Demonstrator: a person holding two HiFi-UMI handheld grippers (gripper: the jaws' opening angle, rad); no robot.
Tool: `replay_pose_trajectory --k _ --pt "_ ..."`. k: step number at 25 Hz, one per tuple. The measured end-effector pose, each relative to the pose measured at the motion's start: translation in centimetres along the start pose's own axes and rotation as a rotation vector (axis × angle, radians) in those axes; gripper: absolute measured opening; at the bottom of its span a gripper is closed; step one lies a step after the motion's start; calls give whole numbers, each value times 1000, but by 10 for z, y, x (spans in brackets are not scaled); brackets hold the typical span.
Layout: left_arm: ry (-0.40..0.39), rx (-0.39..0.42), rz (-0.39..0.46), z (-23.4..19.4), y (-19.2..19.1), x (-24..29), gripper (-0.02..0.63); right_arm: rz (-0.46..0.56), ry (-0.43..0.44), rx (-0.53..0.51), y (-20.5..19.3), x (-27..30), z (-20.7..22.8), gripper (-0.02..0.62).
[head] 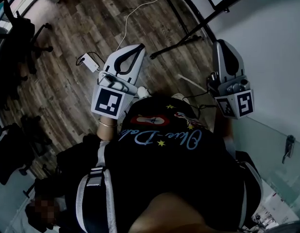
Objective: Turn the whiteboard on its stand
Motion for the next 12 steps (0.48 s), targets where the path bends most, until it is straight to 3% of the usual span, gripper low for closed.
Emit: replay_pose_trajectory --k 12 --pt "-74 -18 47 -10 10 30 0 19 -130 -32 6 -6 26 23"
Point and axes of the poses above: the fingertips, and each gripper's own axes: x forward along the fingers, z to its right, y out of its top, the point moved 6 cm from there along -x, backward along the fingers, and after that the axes turned 6 degrees about -y, right-handed, at the moved point
